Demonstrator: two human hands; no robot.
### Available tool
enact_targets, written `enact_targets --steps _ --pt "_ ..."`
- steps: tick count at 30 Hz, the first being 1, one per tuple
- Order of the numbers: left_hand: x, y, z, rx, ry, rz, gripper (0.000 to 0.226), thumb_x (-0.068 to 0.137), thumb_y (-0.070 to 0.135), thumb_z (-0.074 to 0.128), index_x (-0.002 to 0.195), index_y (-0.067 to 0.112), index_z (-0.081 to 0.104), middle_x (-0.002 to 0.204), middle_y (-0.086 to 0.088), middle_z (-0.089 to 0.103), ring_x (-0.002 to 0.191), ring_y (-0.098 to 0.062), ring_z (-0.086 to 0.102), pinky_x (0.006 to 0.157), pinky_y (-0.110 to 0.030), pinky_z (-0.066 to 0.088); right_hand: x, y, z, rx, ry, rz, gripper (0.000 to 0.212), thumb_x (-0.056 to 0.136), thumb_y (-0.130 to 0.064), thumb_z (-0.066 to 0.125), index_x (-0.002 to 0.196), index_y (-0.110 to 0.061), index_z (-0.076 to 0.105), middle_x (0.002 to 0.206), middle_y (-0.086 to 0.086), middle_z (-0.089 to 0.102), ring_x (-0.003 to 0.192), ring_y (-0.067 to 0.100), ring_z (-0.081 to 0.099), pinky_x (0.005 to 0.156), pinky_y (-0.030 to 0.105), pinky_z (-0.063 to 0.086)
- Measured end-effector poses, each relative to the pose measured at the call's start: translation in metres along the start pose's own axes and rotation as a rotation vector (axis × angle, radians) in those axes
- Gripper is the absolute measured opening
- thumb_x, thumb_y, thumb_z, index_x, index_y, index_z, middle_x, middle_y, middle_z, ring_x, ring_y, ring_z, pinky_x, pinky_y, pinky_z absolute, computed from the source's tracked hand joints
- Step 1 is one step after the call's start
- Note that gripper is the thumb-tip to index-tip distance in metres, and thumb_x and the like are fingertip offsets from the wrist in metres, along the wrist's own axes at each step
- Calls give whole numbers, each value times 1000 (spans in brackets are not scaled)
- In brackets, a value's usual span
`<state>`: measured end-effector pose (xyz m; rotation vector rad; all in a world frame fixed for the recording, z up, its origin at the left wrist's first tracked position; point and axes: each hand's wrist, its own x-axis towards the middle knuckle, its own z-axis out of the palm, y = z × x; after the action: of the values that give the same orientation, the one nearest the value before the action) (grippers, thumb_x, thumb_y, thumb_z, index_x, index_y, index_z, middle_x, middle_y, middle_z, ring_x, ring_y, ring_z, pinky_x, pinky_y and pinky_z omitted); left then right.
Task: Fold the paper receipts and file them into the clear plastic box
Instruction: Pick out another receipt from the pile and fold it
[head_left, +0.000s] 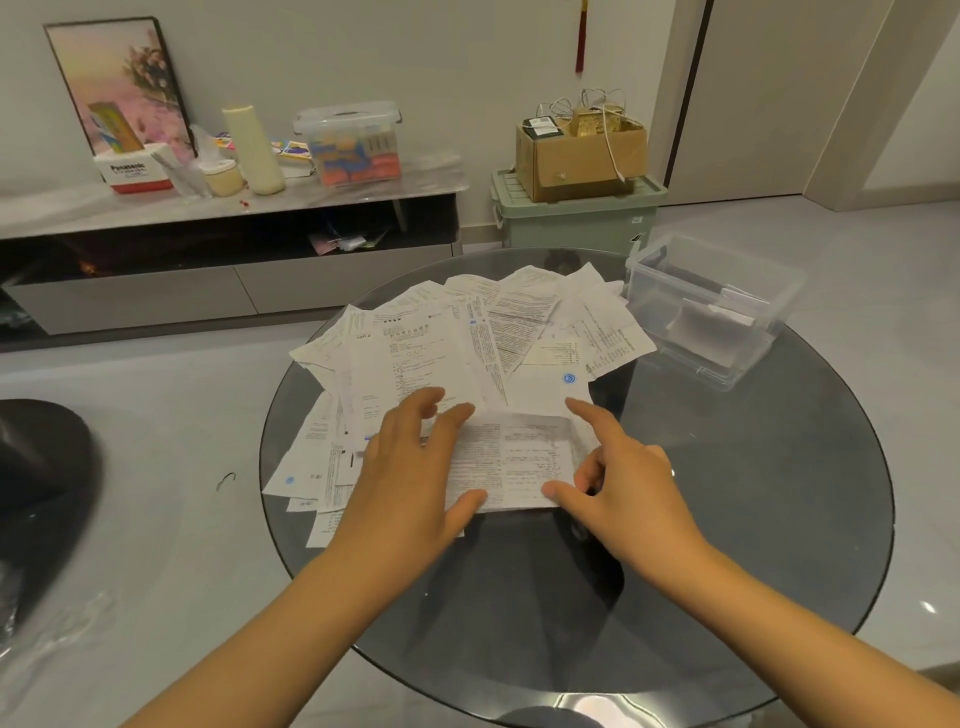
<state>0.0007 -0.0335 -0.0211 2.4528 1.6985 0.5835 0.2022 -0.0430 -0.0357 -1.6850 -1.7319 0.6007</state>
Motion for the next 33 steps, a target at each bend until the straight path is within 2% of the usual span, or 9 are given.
enact_targets --steps 3,9,14,17,20,23,26,28,33 --pt "-1 1 3 7 106 143 50 74 41 67 116 19 51 124 0 41 112 -20 38 96 -32 33 -1 1 -6 -8 -59 37 81 77 -34 72 142 -38 23 70 -7 60 85 15 56 89 27 43" --pt "-2 2 6 -22 -150 297 51 82 60 45 114 25 63 116 9 59 109 -9 48 97 -15 19 1 0 -25 20 -220 116 71 76 -30 75 134 -37 36 72 -4 63 69 3 59 59 12 39" --pt "-2 5 6 -44 -187 342 47 80 60 48 109 28 66 110 13 64 103 -6 53 92 -21 32 0 1 -36 88 -264 114 70 76 -26 75 130 -53 38 57 -8 60 51 -4 54 52 6 39" --pt "-2 6 7 -43 -195 370 47 79 61 48 110 30 65 110 15 63 102 -4 51 90 -24 39 2 3 -42 105 -301 125 46 80 -25 72 118 -46 57 48 -11 50 45 -4 48 48 6 35" --pt "1 10 3 -120 -216 334 43 83 56 41 102 28 68 101 16 65 94 -5 56 85 -23 44 0 2 -43 -3 -340 86 13 86 -33 63 95 -37 72 50 -11 48 48 -1 46 52 8 34" --pt "2 12 0 -191 -185 243 43 84 54 33 90 26 65 85 14 63 79 -5 55 71 -26 46 -4 -1 -39 -125 -340 11 32 87 -52 50 61 -41 64 60 -4 48 62 6 44 62 16 30" --pt "4 12 1 -240 -121 144 23 89 45 44 99 32 60 93 17 61 84 -2 54 75 -24 45 -5 0 -36 -172 -272 -26 25 81 -61 50 77 -40 62 92 -5 51 95 9 40 84 23 31" --pt "5 12 3 -239 -106 120 21 93 36 52 113 31 56 107 19 56 95 2 51 83 -19 42 -3 5 -31 -265 -243 -50 30 82 -57 54 94 -31 63 100 -8 47 101 10 36 87 22 27" --pt "8 10 7 -174 -148 117 42 94 29 52 134 28 40 130 12 37 114 -4 45 91 -14 37 -1 8 -21 -327 -117 -11 25 83 -51 59 78 -30 46 95 -10 44 97 9 32 82 21 21"
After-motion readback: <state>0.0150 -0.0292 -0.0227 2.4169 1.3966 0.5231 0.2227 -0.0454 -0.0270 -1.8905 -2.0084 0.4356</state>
